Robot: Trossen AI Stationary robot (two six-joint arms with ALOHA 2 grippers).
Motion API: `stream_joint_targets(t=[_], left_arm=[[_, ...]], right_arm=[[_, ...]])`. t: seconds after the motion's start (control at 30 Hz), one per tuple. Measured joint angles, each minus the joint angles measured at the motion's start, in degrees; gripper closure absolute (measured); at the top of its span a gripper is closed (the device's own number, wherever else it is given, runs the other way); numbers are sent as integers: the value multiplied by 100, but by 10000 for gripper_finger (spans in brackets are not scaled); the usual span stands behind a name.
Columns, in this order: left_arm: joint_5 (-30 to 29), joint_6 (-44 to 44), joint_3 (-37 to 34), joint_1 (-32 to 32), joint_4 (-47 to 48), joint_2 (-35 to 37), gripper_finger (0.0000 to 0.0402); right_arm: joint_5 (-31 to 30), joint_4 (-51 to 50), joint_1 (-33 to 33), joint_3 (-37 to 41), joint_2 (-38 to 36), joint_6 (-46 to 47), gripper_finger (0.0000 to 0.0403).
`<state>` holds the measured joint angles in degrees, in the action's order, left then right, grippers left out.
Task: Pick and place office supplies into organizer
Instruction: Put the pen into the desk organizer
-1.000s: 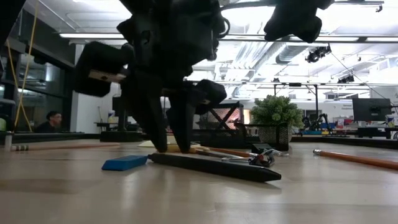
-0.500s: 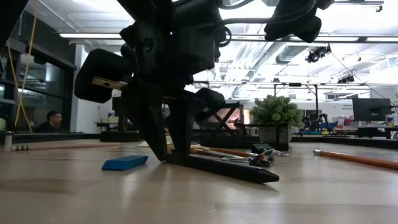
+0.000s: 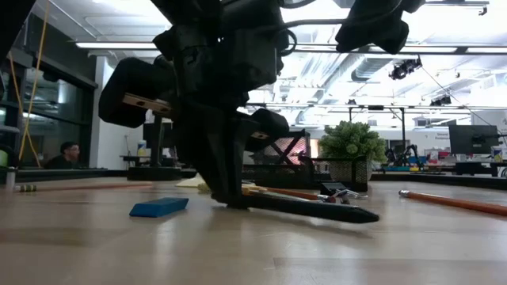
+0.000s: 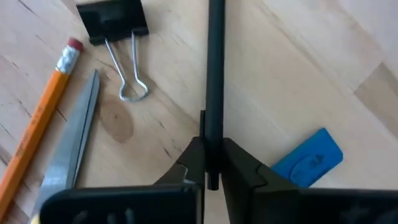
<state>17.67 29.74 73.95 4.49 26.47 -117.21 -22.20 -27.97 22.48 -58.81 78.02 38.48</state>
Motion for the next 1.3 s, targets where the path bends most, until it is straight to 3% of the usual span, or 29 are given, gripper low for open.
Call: stream_joint_targets(t=[0.2, 0.4, 0.9, 1.3], left_arm=[[35, -131, -2, 2, -14, -11, 361], [18, -195, -6, 2, 15, -9, 394], [-14, -455, -13, 7, 16, 19, 399], [-439, -470, -39, -2, 205, 406, 399]], right_arm=[[-16, 0, 0, 0, 0, 0, 320], [-18, 0, 0, 0, 0, 0, 320], [-17, 0, 0, 0, 0, 0, 320], [-37, -48, 4, 0, 0, -31, 320]])
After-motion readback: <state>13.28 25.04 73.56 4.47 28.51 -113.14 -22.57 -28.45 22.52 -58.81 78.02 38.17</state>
